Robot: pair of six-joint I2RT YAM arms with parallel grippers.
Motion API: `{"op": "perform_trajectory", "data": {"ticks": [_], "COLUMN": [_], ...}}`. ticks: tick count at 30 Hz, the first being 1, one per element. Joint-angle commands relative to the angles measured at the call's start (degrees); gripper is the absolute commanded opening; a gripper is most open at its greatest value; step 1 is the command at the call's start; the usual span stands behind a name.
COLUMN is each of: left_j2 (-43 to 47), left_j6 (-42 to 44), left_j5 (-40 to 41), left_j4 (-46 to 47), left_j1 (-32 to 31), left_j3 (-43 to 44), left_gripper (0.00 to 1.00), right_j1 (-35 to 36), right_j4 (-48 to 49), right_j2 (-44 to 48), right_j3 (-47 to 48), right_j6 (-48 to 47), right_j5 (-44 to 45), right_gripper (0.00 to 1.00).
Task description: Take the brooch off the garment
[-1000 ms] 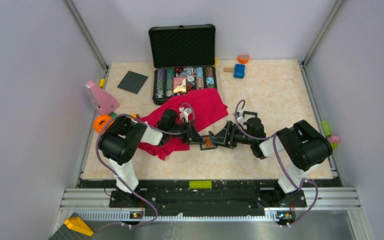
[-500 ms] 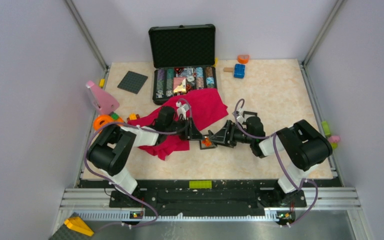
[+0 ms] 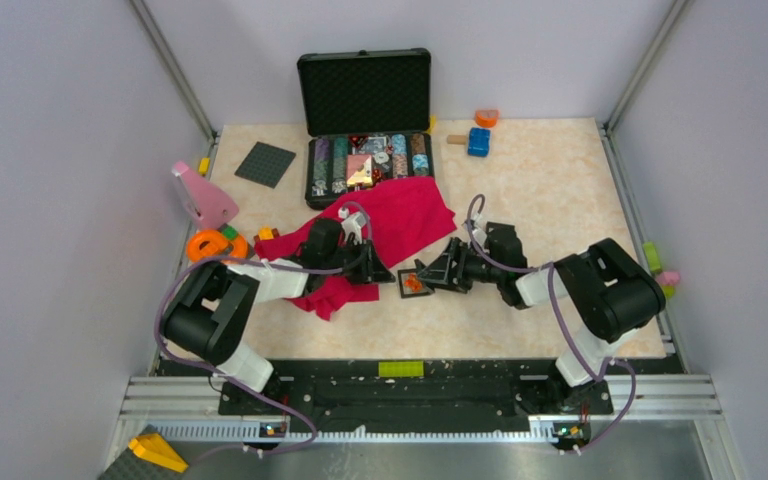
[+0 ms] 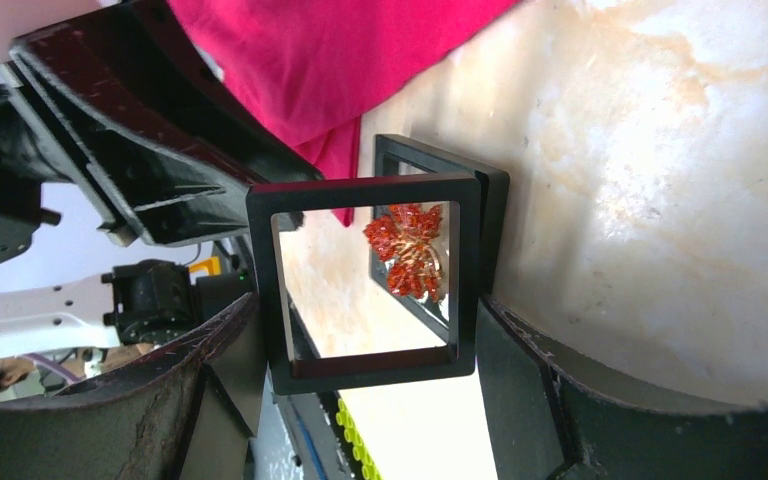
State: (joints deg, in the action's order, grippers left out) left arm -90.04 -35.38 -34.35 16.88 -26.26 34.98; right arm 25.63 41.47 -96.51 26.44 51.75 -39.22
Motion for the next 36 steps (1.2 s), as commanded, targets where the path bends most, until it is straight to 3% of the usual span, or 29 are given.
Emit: {"op": "perform_trajectory", "data": {"ticks": [1,12,23,36], "left_j2": [3.64,4.65,6.52,8.24], "left_j6": [0.11,-2.14,-2.68,-2.51], "left_j5": [2.56,1.38,2.48,3.58], "left_j4": [1.83,4.44,5.41,5.12], "left_j1": [1.84,4.66,5.04,5.08], "left_j3": [-1.90,-4.14,-5.62,-6.20], "left_gripper": [0.30,0.30,0.29,0.29], "right_j1": [1.83,8.43,17.80,22.58], "right_j4": [-11.88,-36.65,-56.07,-71.13], "right_j2": [3.46,7.21,0.11,-7.56], "right_j3": [3.90,14.16,28.15,37.49], "right_j6": [-6.56,-15.71,-18.80,-19.54], "right_j5": [5.56,23.11,46.30,62.38], "right_gripper": [0.56,0.57,0.59,0.61]}}
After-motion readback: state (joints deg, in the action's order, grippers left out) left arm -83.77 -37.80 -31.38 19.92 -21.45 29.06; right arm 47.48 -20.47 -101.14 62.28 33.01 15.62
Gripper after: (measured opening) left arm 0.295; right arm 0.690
